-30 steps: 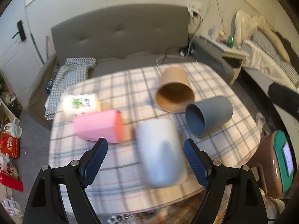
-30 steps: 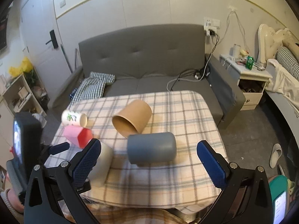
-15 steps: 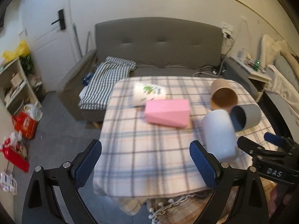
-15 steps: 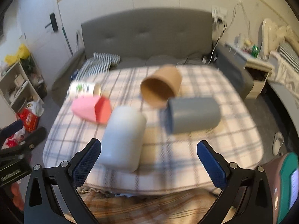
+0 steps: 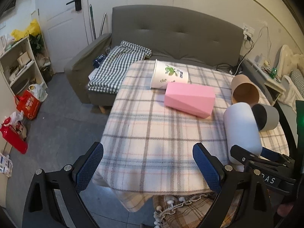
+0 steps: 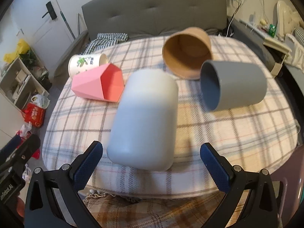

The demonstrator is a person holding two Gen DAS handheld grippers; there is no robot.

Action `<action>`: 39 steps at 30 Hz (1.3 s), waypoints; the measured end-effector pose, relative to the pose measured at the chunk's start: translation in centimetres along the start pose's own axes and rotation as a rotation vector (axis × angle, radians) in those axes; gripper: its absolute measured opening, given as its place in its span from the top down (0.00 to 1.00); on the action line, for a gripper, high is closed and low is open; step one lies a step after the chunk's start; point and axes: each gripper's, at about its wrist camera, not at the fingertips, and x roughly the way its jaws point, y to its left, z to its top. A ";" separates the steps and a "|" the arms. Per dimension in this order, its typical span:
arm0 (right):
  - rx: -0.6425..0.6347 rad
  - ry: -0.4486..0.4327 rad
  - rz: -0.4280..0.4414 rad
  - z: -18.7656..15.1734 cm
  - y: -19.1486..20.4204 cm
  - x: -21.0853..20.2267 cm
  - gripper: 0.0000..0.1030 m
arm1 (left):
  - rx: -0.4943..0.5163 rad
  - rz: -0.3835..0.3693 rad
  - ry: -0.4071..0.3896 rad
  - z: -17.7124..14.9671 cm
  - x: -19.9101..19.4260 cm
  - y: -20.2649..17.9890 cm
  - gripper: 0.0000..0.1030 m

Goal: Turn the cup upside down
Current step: 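Lower the white cup rim-down onto the table and open the right tool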

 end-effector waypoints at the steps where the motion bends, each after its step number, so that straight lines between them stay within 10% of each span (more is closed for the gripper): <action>1: -0.001 0.007 0.008 -0.1 0.1 0.2 0.03 | 0.002 0.003 0.003 0.1 0.1 0.0 0.05; 7: -0.041 0.020 0.042 0.0 0.6 0.1 0.29 | -0.005 0.007 0.016 0.3 0.1 0.0 0.05; 39: -0.238 -0.033 0.019 8.5 1.5 -0.6 0.30 | 0.018 0.011 0.073 0.1 1.3 -2.0 0.05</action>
